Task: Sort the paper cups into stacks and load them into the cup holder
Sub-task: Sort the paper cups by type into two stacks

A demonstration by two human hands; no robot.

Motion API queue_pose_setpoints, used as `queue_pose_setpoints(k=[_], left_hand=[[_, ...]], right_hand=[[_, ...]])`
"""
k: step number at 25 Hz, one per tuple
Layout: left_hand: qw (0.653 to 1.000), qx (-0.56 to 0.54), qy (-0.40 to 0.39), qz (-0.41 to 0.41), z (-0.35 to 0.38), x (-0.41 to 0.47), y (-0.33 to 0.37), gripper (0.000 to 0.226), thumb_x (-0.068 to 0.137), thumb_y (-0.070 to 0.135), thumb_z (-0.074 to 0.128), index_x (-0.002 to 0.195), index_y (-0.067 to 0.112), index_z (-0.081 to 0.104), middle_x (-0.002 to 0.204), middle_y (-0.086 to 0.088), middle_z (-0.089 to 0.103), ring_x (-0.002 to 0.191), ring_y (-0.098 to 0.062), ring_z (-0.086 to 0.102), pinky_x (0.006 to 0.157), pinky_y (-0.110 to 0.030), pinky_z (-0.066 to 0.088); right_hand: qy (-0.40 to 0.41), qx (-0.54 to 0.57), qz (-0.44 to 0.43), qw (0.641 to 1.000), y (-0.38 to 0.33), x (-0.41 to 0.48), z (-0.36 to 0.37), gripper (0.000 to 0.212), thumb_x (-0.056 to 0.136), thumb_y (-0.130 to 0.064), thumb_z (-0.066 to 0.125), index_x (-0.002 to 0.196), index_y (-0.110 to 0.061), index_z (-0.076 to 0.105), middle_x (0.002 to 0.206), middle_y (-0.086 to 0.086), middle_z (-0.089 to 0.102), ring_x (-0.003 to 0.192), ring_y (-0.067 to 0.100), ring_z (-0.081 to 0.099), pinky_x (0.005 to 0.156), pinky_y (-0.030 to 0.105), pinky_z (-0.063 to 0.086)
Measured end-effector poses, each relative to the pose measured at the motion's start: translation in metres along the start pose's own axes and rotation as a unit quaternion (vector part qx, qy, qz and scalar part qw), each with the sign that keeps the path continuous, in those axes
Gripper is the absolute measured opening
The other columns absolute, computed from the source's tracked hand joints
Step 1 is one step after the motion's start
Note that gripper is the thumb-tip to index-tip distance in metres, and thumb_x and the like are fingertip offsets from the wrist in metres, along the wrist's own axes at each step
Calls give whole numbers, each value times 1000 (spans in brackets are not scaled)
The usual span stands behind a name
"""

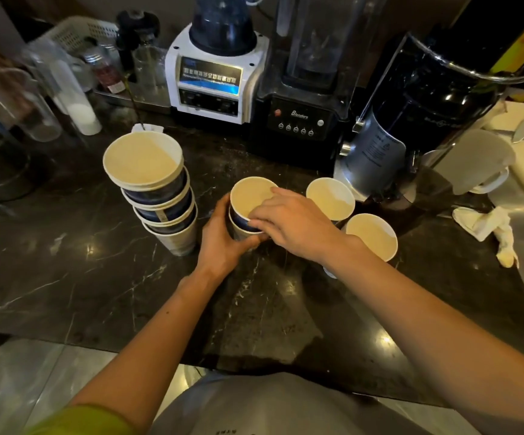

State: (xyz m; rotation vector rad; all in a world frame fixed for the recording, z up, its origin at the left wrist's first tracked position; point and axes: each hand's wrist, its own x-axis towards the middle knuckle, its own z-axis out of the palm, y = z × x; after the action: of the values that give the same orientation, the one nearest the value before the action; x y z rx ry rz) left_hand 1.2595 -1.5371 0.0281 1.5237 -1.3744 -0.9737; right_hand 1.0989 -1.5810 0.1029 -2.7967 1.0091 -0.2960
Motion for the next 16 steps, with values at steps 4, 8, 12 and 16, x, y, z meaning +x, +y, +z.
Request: queue_pose_setpoints(k=[4, 8, 12, 16], left_hand=[[1000, -1, 4, -8, -1, -1, -5, 93, 69, 31, 85, 145, 25, 32, 145, 7, 47, 130, -3, 41, 102, -18, 37], [1000, 11, 12, -16, -1, 0, -7, 91, 69, 33, 85, 144, 28, 33, 143, 9, 46, 128, -3, 40, 103, -23, 35], [1000, 12, 19, -8, 1, 3, -10, 89, 68, 32, 85, 142, 28, 36, 132, 17, 45, 124, -1, 40, 101, -18, 35], [1000, 18, 17, -5, 1, 2, -10, 87, 69, 32, 85, 141, 29, 35, 130, 21, 41, 123, 3, 38, 91, -2, 29]], right_hand=[[175, -17, -8, 984, 8, -12, -32, 23, 96, -20, 52, 93, -8, 71, 90, 9, 72, 87, 26, 66, 96, 41, 48], [346, -43, 65, 935, 38, -43, -89, 19, 96, -11, 57, 99, 4, 70, 93, 20, 71, 93, 27, 66, 99, 24, 44], [391, -106, 93, 910, 61, -76, -112, 22, 99, -10, 54, 97, 5, 70, 90, 22, 71, 89, 32, 66, 106, 29, 42], [312, -122, 76, 939, 78, -87, -83, 18, 96, -8, 57, 96, 4, 69, 89, 20, 71, 85, 33, 64, 107, 40, 40]])
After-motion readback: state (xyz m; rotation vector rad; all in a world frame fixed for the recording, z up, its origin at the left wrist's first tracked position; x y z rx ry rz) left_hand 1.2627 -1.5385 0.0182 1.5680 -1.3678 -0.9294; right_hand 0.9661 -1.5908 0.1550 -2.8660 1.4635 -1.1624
